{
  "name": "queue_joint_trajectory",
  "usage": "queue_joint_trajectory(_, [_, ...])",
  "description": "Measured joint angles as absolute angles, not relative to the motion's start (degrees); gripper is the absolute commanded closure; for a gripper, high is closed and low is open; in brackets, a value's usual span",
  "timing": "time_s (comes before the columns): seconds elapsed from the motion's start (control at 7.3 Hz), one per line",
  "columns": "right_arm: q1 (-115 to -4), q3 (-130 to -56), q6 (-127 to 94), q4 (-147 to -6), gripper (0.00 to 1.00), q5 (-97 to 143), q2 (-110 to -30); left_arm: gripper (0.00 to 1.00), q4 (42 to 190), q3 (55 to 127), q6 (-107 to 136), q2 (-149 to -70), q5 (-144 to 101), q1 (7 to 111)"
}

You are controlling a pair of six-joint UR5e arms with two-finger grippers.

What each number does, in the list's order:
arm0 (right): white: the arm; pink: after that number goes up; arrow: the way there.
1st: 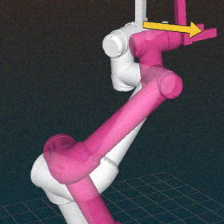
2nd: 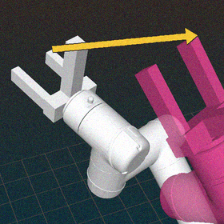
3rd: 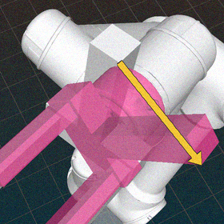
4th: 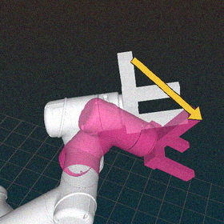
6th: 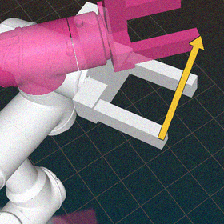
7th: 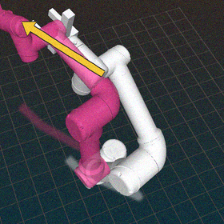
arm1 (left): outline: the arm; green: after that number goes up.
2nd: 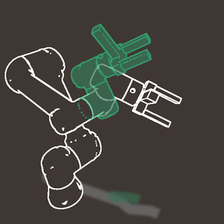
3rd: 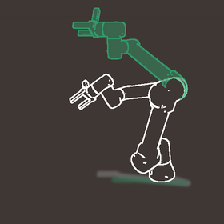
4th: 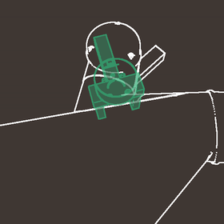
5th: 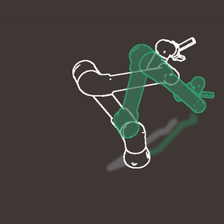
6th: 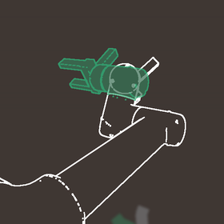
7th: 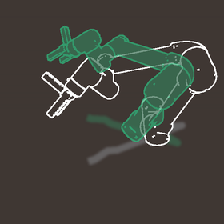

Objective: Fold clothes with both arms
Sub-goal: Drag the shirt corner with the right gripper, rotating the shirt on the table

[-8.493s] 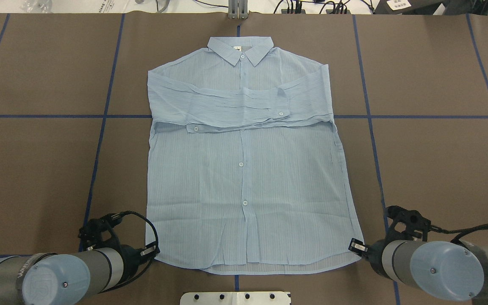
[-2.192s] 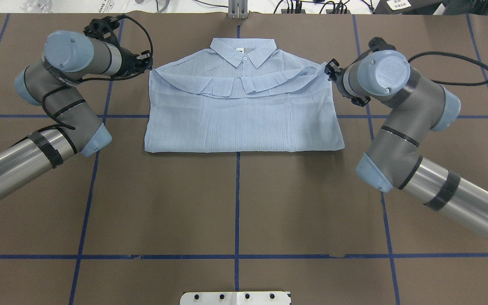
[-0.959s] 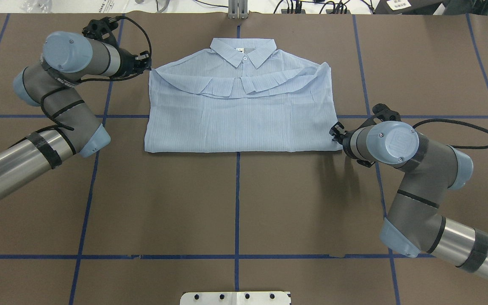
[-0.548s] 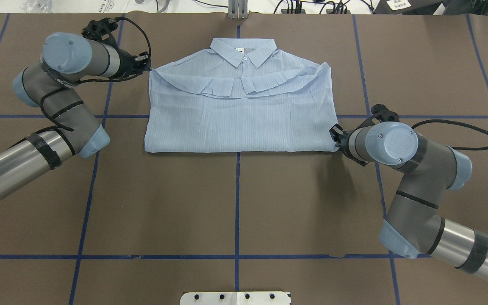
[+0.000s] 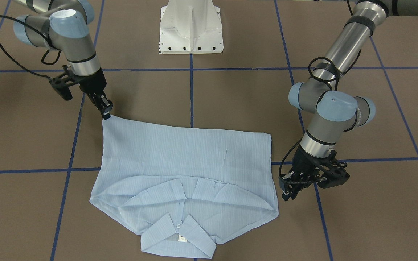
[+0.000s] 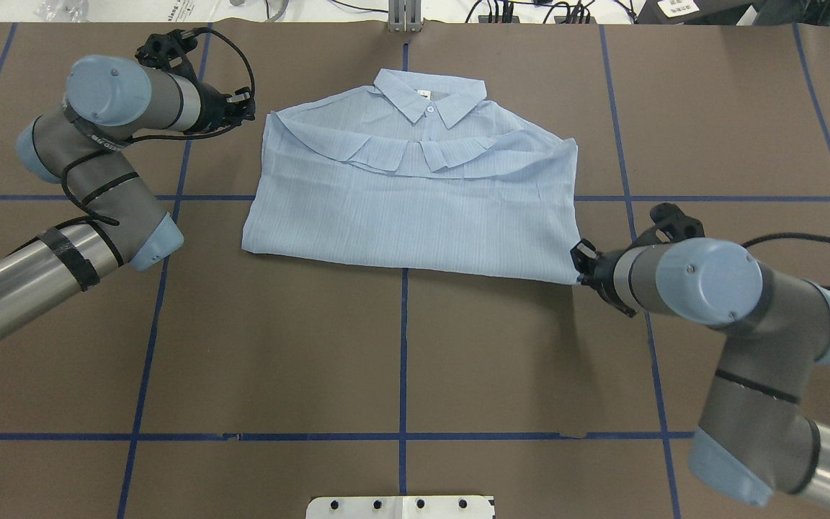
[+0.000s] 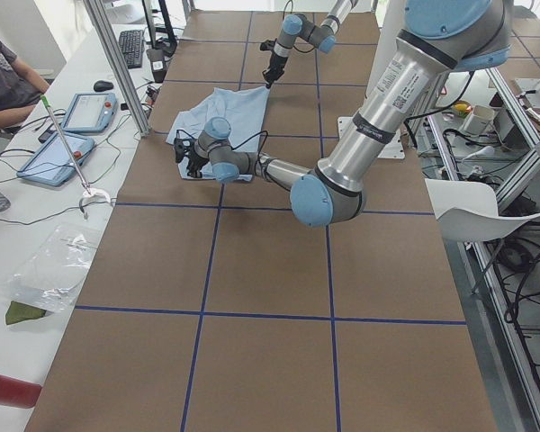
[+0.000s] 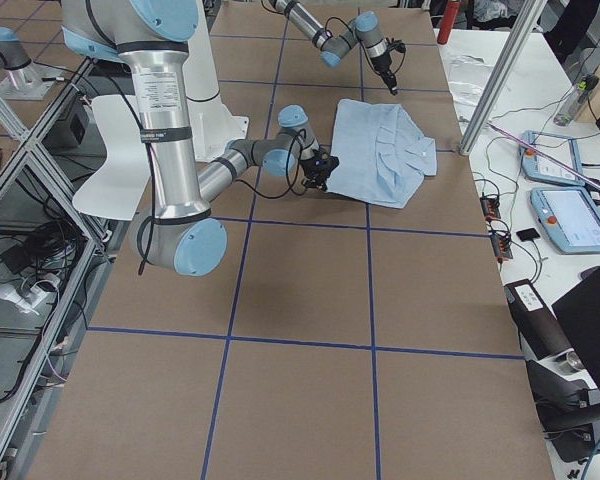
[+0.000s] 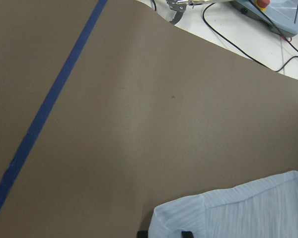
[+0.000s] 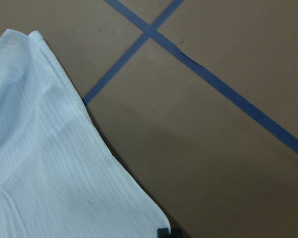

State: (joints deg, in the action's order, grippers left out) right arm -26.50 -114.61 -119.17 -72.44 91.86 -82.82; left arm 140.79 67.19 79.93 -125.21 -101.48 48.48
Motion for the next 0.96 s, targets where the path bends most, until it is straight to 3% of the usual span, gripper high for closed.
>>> queue_joint_trajectory(0.41, [-9.2,-130.4,-123.0,-90.3,1.00,95.2,-87.7,0.64,140.5,75.9,81.6,-120.7,-102.7,47.9])
queue_joint_trajectory(0.55, [-4.1,-133.3,-123.8,-95.6,0.01,98.0,-87.8,0.63,140.4,80.0,84.4,-118.5,-104.9,47.5])
queue_joint_trajectory(0.96, [2.4,-135.5,-126.0,-98.9,0.00,99.8,-87.2,0.54,139.9,92.2,95.4,-112.4,-107.7,41.9])
